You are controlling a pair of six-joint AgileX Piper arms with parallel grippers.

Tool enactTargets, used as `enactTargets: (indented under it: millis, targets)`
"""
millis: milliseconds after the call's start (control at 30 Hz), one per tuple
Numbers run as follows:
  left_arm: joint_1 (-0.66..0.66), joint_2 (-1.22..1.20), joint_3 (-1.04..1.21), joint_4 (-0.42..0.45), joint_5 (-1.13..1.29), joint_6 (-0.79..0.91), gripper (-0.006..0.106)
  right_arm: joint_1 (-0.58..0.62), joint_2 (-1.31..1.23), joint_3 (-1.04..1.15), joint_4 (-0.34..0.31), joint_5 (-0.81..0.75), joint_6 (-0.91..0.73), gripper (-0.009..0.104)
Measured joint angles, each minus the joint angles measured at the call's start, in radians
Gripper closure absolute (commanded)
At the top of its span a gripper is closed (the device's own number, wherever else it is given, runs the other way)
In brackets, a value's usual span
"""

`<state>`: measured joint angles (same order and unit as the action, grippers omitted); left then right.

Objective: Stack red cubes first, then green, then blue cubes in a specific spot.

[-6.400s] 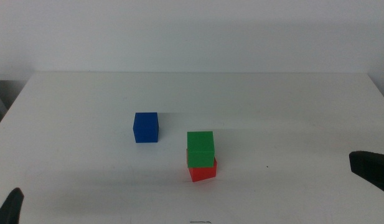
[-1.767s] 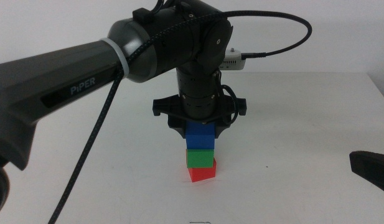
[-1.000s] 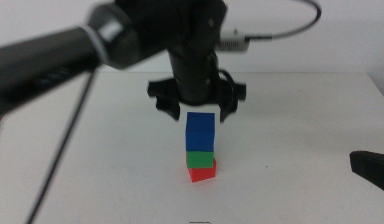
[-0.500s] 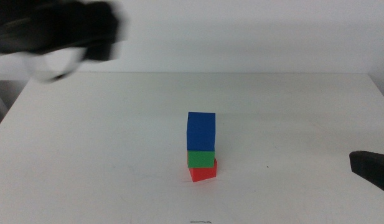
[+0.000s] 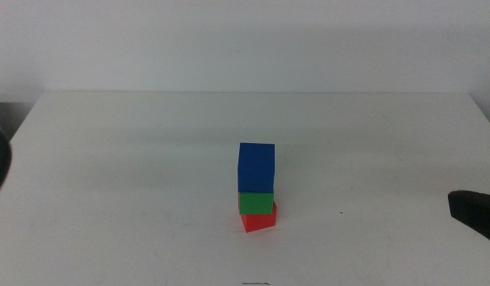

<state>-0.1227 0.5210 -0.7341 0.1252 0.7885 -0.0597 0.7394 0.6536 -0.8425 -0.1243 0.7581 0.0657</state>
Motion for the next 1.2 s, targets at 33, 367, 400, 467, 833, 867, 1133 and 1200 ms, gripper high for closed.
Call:
enactTargets:
  millis: [33, 367, 400, 467, 833, 867, 1133, 1200]
  targets:
    - [0.001, -0.013, 0.014, -0.007, -0.002, 0.002, 0.009, 0.000, 0.000, 0.000, -0.001, 0.000, 0.000, 0.010]
    - [0.006, -0.059, 0.029, -0.060, -0.028, 0.006, 0.009, 0.000, 0.000, 0.000, -0.001, 0.000, 0.000, 0.010]
    - [0.006, -0.059, 0.034, -0.060, -0.031, 0.006, 0.009, 0.000, 0.000, 0.000, -0.001, 0.000, 0.000, 0.010]
    - [0.006, -0.069, 0.051, -0.060, -0.047, 0.006, 0.009, 0.000, -0.002, 0.011, -0.008, -0.008, 0.000, 0.010]
    - [0.006, -0.243, 0.381, -0.060, -0.396, 0.006, 0.009, -0.226, -0.202, 0.313, 0.059, -0.366, -0.001, 0.010]
    - [0.006, -0.258, 0.413, -0.060, -0.424, 0.006, 0.009, -0.273, -0.232, 0.353, 0.064, -0.388, -0.001, 0.010]
    - [0.006, -0.358, 0.629, -0.060, -0.586, 0.006, 0.009, -0.589, -0.503, 0.644, 0.067, -0.534, -0.001, 0.010]
    - [0.006, -0.362, 0.674, -0.060, -0.613, 0.006, 0.009, -0.640, -0.558, 0.692, 0.068, -0.545, -0.001, 0.010]
